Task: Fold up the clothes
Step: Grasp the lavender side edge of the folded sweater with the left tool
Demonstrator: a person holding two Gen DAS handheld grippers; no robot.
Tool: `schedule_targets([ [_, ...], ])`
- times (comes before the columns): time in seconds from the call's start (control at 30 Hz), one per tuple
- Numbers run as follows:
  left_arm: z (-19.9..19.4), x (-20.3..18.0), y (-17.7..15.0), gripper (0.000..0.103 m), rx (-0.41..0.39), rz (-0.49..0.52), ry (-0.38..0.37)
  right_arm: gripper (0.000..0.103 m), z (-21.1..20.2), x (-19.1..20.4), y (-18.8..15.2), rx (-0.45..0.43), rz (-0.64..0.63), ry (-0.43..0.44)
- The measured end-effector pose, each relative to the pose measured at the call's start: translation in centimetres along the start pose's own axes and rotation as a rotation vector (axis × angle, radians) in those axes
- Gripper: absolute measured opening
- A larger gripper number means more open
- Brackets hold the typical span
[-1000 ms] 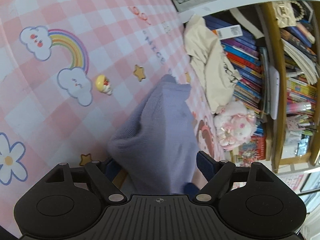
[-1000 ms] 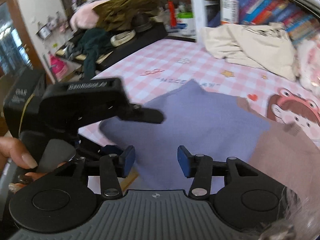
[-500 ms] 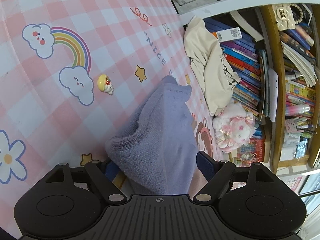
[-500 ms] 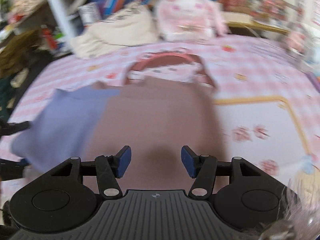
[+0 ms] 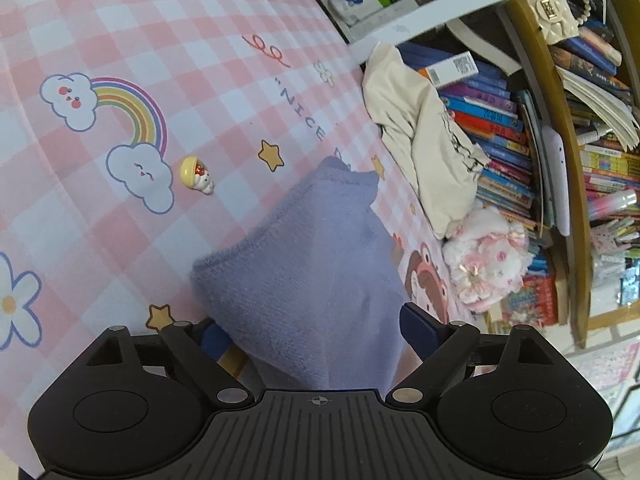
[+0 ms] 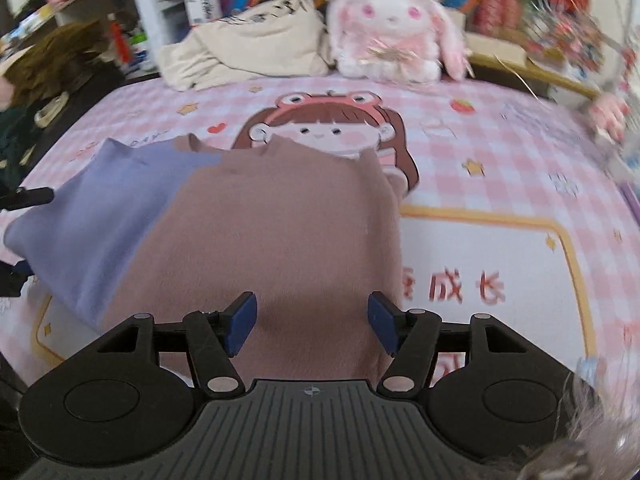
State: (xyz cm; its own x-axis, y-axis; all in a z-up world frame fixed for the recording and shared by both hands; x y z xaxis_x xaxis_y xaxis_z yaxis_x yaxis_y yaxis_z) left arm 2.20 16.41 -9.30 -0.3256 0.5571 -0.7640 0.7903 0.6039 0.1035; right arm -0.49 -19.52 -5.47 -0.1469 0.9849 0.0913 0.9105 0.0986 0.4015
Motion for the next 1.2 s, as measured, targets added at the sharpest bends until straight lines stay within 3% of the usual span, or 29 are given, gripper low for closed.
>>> schedule_targets([
  [0.3, 0.4, -1.4, -1.6, 0.09, -0.114, 0.037, 0.098, 0.06, -0.3, -2.2, 0.1, -0.012, -0.209, 0.024],
  [0.53, 1.1, -2.2, -1.9, 0.103, -0.146, 0.059, 0.134, 0.06, 0.1, -3.9, -0.2, 0.005, -0.3, 0.108],
  [0.77, 2.1, -3.5, -2.9, 0.103, -0.207, 0.106, 0.238, 0.06, 0.8, -5.3, -0.6, 0.019, -0.38, 0.192],
  [1.03, 2.6, -4.1, -3.3, 0.103, -0.254, 0.087, 0.299, 0.059, 1.0, -8.5, 0.7, 0.034, -0.275, 0.298],
  [1.2, 2.9, -4.5, -3.1, 0.102, -0.253, 0.088, 0.336, 0.049, 1.8, -9.5, 1.3, 0.074, -0.213, 0.352],
])
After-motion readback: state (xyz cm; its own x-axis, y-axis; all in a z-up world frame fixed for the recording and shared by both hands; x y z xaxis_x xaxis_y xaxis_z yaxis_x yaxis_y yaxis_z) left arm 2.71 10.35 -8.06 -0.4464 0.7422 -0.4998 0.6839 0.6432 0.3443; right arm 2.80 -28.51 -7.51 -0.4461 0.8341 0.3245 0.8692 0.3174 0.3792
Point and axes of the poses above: each gripper's, at about its wrist camera, not at the fingertips, and z roughly the way its jaws point, x to its left, y to its top, the point moved 4 cm from there along z, roughly the way its jaws point, and after that the axes turned 15 degrees about x, right-handed, at the moved point
